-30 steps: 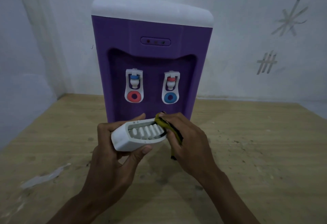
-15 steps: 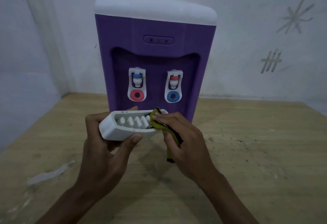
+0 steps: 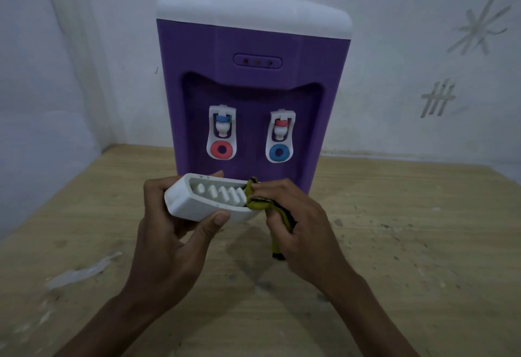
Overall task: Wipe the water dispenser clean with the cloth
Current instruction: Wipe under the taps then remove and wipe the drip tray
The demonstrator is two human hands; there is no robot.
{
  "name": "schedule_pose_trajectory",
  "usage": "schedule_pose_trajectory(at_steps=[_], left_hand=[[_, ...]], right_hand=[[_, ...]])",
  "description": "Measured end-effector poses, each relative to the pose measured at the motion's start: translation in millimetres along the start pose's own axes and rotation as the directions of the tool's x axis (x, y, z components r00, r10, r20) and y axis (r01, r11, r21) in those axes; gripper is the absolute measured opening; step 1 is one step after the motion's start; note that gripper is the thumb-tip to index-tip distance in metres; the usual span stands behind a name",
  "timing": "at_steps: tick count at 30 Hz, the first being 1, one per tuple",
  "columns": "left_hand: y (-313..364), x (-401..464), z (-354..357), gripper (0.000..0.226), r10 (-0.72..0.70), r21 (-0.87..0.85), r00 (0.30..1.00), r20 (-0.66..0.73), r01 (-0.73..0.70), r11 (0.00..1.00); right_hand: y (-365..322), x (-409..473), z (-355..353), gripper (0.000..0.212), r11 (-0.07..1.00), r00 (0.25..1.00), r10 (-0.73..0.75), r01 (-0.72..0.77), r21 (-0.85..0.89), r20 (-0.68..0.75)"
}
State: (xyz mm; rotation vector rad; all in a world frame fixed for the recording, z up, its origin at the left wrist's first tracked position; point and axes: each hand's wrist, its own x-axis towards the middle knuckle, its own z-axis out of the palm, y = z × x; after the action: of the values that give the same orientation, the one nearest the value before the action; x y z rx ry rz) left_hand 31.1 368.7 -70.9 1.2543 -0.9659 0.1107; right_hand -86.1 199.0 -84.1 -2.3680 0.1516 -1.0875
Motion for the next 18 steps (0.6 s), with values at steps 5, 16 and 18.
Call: schedule_pose_trajectory(at_steps=[5, 16, 18], left_hand=[[0.3, 1.0, -0.7, 0.046, 0.004, 0.013, 1.0, 0.015, -0.004, 1.0], [0.8, 1.3, -2.2, 0.043, 0.025, -0.003, 1.0, 0.01, -0.025, 1.0], [1.8, 1.0, -1.5, 0.045, 0.043, 0.017, 0.999, 0.017, -0.044, 0.999]], right_hand=[[-3.0, 2.5, -0.6, 0.039, 0.998, 1.0, -0.02, 0.019, -0.068, -0.023], [-6.7, 3.2, 1.1, 0.037, 0.999, 0.998, -0.04, 0.039, -0.016, -0.052], [-8.5, 5.0, 1.2, 0.039, 0.999, 0.998, -0.007, 0.01, 0.051, -0.059]])
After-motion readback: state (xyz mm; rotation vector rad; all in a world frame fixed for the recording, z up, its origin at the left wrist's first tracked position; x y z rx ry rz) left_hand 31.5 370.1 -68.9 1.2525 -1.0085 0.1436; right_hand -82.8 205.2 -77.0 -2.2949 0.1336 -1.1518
